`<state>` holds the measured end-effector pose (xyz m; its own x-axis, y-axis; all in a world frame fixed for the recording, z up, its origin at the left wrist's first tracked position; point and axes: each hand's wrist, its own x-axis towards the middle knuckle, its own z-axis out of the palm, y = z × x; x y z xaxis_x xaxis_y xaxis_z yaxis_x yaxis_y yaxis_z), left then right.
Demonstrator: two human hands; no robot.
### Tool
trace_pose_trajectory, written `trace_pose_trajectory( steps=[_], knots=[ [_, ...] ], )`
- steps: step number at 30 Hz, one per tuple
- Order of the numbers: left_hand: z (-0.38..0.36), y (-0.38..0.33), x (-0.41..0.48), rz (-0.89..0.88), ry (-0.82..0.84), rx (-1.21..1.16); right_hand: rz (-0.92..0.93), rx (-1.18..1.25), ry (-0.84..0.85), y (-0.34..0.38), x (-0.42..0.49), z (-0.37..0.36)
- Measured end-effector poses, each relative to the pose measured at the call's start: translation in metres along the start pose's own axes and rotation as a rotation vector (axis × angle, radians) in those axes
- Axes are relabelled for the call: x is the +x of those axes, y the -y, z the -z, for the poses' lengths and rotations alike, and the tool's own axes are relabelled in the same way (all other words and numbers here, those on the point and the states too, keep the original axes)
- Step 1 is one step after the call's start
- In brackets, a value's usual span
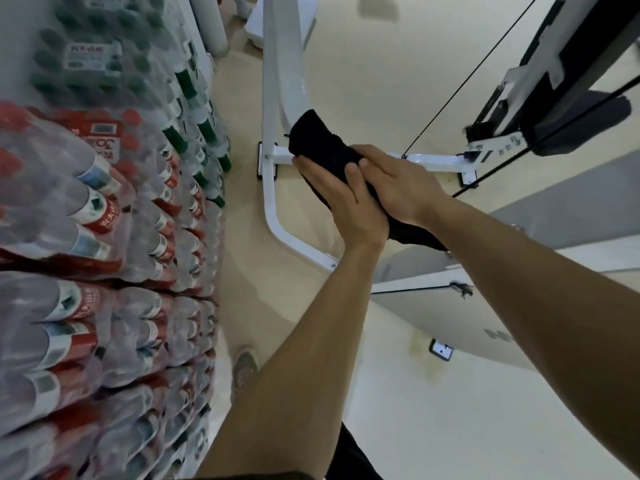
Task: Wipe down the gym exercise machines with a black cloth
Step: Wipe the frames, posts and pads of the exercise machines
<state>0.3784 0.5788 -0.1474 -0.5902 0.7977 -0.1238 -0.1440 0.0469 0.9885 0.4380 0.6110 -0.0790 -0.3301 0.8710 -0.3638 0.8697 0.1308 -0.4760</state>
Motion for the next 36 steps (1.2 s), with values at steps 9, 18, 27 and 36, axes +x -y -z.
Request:
trace_pose_trajectory(
  steps=[9,18,27,36],
  knots=[
    [0.051,-0.019,0.022,-0.309,0.047,0.605,0.03,-0.23,-0.289,-0.011,-0.016,-0.023],
    [0.081,-0.012,0.094,-0.933,0.452,1.055,-0.033,-0.496,-0.732,0.017,0.008,-0.066],
    [0.058,0.018,0.113,-1.352,0.293,0.532,0.098,-0.608,-1.21,-0.009,0.025,-0.085],
    [0.026,0.032,0.089,-1.544,-0.044,0.586,0.242,-0.916,-1.616,-0.066,0.012,-0.093]
  ],
)
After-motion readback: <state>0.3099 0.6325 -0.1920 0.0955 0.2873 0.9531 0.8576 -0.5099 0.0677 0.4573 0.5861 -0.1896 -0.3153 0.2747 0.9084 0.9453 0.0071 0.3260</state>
